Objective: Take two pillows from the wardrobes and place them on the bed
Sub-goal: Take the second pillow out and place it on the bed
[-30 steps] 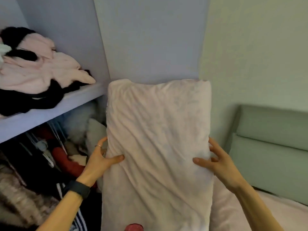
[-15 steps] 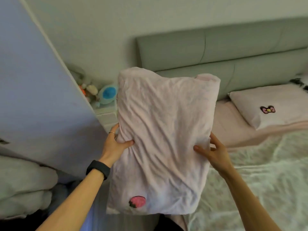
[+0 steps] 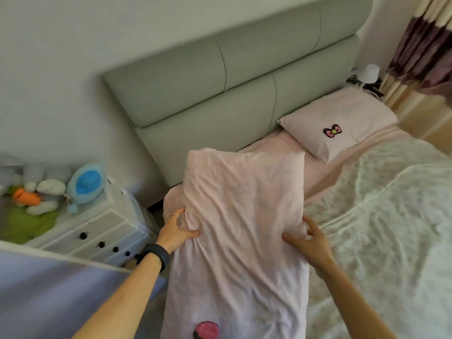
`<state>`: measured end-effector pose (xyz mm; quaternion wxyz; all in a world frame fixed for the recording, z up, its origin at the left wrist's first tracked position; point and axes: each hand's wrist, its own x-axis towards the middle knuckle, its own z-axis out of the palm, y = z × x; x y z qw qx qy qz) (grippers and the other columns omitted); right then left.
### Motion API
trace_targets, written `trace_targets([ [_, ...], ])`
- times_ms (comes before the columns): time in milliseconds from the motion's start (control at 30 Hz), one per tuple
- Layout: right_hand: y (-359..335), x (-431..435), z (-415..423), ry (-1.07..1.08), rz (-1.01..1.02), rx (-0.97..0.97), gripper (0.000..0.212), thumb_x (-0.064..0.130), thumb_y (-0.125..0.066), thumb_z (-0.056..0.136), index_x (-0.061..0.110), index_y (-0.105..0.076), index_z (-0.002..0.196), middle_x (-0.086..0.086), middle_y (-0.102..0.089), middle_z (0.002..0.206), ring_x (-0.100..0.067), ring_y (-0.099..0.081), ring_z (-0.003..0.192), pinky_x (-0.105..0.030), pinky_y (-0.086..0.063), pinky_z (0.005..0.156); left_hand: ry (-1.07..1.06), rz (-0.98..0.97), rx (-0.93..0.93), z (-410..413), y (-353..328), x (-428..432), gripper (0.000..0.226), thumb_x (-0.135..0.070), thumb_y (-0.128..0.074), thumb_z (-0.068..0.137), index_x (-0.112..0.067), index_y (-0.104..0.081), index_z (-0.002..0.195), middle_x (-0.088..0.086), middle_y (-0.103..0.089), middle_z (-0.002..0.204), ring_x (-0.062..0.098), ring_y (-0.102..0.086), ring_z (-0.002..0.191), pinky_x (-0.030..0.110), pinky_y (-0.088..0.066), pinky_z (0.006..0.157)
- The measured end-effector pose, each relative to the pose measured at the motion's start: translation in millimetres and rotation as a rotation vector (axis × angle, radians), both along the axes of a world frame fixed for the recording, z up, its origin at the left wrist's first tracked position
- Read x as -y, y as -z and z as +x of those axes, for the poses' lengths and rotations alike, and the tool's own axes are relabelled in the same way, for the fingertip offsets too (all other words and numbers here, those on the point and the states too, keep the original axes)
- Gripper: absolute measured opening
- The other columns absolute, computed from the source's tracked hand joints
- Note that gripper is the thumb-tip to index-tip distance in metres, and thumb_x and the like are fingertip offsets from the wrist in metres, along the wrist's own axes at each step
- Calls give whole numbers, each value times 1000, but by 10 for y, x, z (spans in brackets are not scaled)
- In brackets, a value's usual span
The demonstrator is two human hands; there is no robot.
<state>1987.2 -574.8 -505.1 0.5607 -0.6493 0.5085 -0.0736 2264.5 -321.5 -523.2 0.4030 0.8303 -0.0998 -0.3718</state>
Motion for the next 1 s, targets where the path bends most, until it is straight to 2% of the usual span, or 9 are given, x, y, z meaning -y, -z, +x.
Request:
trace_targets([
  [133, 93, 81, 326, 45, -14, -51, 85, 34, -91, 71, 35, -49, 145, -9, -58, 142, -32, -58, 124, -50, -51, 101, 50, 46, -60, 448, 185, 300, 100, -23, -90, 70, -24, -31, 150, 7, -43, 149, 27, -44, 134, 36, -42, 99],
  [200, 159, 138, 502, 81, -28, -99, 86, 38, -90, 71, 36, -48, 145, -6, -57, 143, -31, -56, 126, -45, -50, 97, 101, 56, -93, 707, 297, 515, 99, -20, -88, 72, -22, -29, 151, 7, -41, 151, 27, -43, 135, 29, -44, 89],
  [267, 236, 199, 698, 121, -29, -141, 85, 40, -89, 71, 37, -48, 145, -4, -58, 143, -31, -57, 126, -46, -49, 97, 164, 76, -108, 1006, 405, 771, 99, -18, -87, 73, -21, -28, 152, 7, -41, 151, 27, -43, 135, 25, -43, 81],
  [467, 379, 382, 1211, 302, 77, -217, 87, 42, -88, 72, 35, -46, 147, -8, -59, 142, -33, -59, 122, -53, -52, 101, 433, 144, -44, 1843, 500, 1667, 97, -20, -87, 71, -21, -32, 150, 6, -43, 149, 27, -45, 132, 31, -39, 94],
  [533, 390, 463, 1349, 367, 128, -202, 87, 40, -89, 71, 34, -45, 146, -9, -59, 140, -33, -61, 119, -55, -54, 98, 515, 153, 5, 2059, 476, 1959, 96, -23, -87, 70, -23, -33, 149, 6, -45, 147, 27, -46, 131, 34, -41, 99],
  [667, 430, 669, 1562, 478, 167, -167, 85, 41, -90, 71, 39, -45, 144, -8, -65, 127, -30, -67, 106, -54, -59, 90, 616, 140, 66, 2389, 483, 2514, 91, -21, -87, 72, -24, -37, 147, 5, -45, 148, 27, -46, 132, 30, -38, 93],
  [867, 712, 1098, 1906, 596, 148, -148, 82, 38, -89, 72, 41, -47, 142, 1, -64, 121, -26, -66, 105, -53, -58, 92, 696, 156, 137, 2724, 658, 3291, 87, -19, -85, 73, -25, -39, 147, 4, -47, 147, 28, -49, 129, 28, -39, 88],
  [1000, 1031, 1467, 2179, 656, 174, -113, 83, 35, -90, 72, 41, -48, 142, -1, -68, 120, -18, -68, 92, -46, -62, 81, 718, 166, 163, 2977, 819, 3834, 85, -21, -81, 76, -28, -37, 148, 2, -50, 145, 27, -52, 125, 29, -44, 92],
])
